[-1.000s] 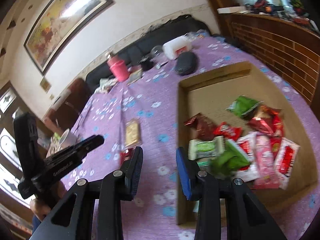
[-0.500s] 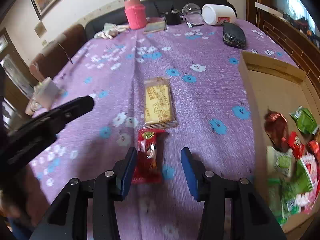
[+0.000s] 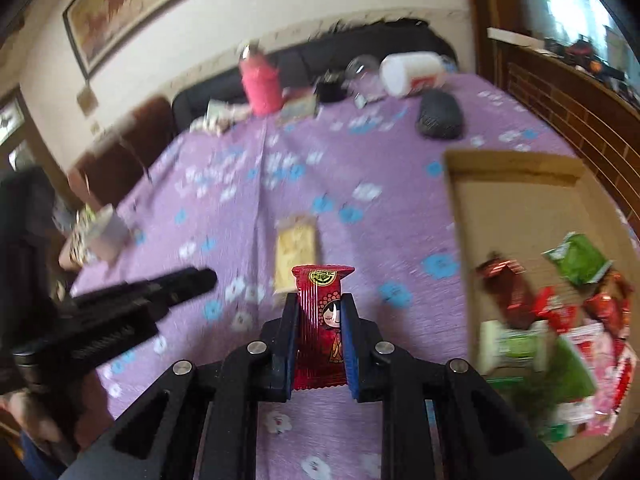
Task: Organize snacks
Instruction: 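Grasp the yellow bread packet with the left gripper while the right gripper holds the red candy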
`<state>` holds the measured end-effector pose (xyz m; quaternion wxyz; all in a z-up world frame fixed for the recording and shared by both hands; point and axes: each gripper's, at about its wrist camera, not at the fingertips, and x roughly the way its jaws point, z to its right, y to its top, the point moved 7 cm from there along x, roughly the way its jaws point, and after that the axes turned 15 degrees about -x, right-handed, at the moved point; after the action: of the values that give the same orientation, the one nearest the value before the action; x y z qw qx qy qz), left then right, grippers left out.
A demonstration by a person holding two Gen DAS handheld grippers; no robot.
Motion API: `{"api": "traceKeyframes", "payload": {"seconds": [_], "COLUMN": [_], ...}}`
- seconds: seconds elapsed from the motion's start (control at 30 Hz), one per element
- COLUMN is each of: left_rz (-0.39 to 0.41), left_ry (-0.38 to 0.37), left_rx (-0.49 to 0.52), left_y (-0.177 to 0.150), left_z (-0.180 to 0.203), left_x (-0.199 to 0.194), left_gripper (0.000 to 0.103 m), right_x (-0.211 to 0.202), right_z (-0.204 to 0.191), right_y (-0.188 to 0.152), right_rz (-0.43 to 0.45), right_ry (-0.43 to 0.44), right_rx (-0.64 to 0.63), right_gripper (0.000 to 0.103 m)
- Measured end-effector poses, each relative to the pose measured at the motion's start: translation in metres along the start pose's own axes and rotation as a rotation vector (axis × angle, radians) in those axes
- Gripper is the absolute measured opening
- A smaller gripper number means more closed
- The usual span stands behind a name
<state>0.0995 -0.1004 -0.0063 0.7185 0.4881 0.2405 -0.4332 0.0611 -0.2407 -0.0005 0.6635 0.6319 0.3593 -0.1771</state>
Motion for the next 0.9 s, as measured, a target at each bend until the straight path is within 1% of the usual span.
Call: {"api": "traceKeyframes", "payload": {"seconds": [0.03, 0.07, 0.1, 0.13, 0.17, 0.3, 0.43, 0.53, 0.57, 0.6, 0.63, 0.67, 0.73, 0.8, 0.9], "left_rz": [-0.011, -0.023, -0.032, -0.034, -0.035, -0.059, -0.066, -0.069, -0.07, -0.071, -0.073, -0.044, -0.02, 0.009, 0.023], "left_ry": [0.009, 0.021, 0.033, 0.05, 0.067, 0.14, 0.21, 0.236, 0.238, 0.243, 0.251, 0.259, 0.279, 0.295, 0.283], "left_rx": [0.007, 0.011, 0.008, 0.006, 0.005, 0.0, 0.006, 0.005, 0.005, 0.008, 0.014, 0.035, 0.061, 0.067, 0.079], "left_y": [0.0, 0.001, 0.004, 0.006, 0.008, 0.016, 0.018, 0.016, 0.015, 0.014, 0.012, 0.012, 0.009, 0.007, 0.001], "left_z": [0.007, 0.014, 0.022, 0.027, 0.031, 0.041, 0.038, 0.035, 0.035, 0.034, 0.034, 0.036, 0.037, 0.036, 0.035], "left_x": [0.003, 0.006, 0.011, 0.015, 0.019, 0.044, 0.064, 0.076, 0.079, 0.082, 0.086, 0.085, 0.086, 0.085, 0.078], "left_gripper": [0.028, 0.038, 0.052, 0.06, 0.064, 0.064, 0.064, 0.063, 0.059, 0.05, 0.049, 0.043, 0.042, 0.034, 0.033], "right_x": [-0.009, -0.015, -0.023, -0.025, -0.031, -0.045, -0.058, -0.068, -0.07, -0.071, -0.073, -0.074, -0.074, -0.072, -0.068], "right_z": [0.008, 0.012, 0.018, 0.02, 0.023, 0.035, 0.05, 0.059, 0.06, 0.06, 0.061, 0.062, 0.063, 0.063, 0.06], "right_y": [0.001, 0.001, 0.0, 0.0, -0.004, -0.016, -0.025, -0.03, -0.03, -0.031, -0.032, -0.033, -0.035, -0.036, -0.036], "right_rz": [0.024, 0.037, 0.053, 0.06, 0.068, 0.087, 0.107, 0.123, 0.126, 0.129, 0.133, 0.136, 0.135, 0.131, 0.122], "right_ry": [0.003, 0.005, 0.01, 0.014, 0.021, 0.029, 0.037, 0.037, 0.039, 0.042, 0.042, 0.041, 0.047, 0.049, 0.055], "right_rx": [0.018, 0.028, 0.043, 0.05, 0.057, 0.086, 0.115, 0.131, 0.134, 0.138, 0.141, 0.144, 0.147, 0.151, 0.152], "right_gripper": [0.02, 0.02, 0.02, 0.02, 0.02, 0.02, 0.02, 0.021, 0.021, 0.021, 0.021, 0.02, 0.021, 0.021, 0.021]}}
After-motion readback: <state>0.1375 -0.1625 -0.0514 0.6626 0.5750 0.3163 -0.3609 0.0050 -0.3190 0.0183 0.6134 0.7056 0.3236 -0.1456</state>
